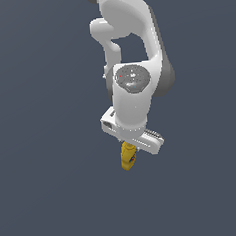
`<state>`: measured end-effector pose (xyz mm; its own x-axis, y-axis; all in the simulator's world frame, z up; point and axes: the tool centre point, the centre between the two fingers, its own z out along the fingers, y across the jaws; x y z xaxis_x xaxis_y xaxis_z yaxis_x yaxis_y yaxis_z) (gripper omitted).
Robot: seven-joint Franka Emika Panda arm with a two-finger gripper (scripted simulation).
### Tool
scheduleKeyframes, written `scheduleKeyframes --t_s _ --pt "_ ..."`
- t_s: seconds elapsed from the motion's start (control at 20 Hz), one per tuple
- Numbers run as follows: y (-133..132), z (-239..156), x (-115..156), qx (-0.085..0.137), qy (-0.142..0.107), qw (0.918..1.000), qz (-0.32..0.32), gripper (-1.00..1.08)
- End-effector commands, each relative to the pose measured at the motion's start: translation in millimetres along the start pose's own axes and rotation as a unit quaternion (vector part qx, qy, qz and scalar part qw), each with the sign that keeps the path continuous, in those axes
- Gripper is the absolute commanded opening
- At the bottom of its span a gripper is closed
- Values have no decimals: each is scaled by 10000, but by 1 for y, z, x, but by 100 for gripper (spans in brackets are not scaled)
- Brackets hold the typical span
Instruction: Pick up the object and move it to a goal position.
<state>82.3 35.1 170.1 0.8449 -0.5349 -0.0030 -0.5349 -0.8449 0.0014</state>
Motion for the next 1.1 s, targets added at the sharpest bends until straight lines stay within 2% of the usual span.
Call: scheduleKeyframes --t_s 0.0,0.4,1.05 --pt "3 -6 3 16 25 10000 -25 -100" --pt "27 -42 20 80 104 9995 -289 -100" --pt "90 -141 72 268 318 9938 -1035 -100"
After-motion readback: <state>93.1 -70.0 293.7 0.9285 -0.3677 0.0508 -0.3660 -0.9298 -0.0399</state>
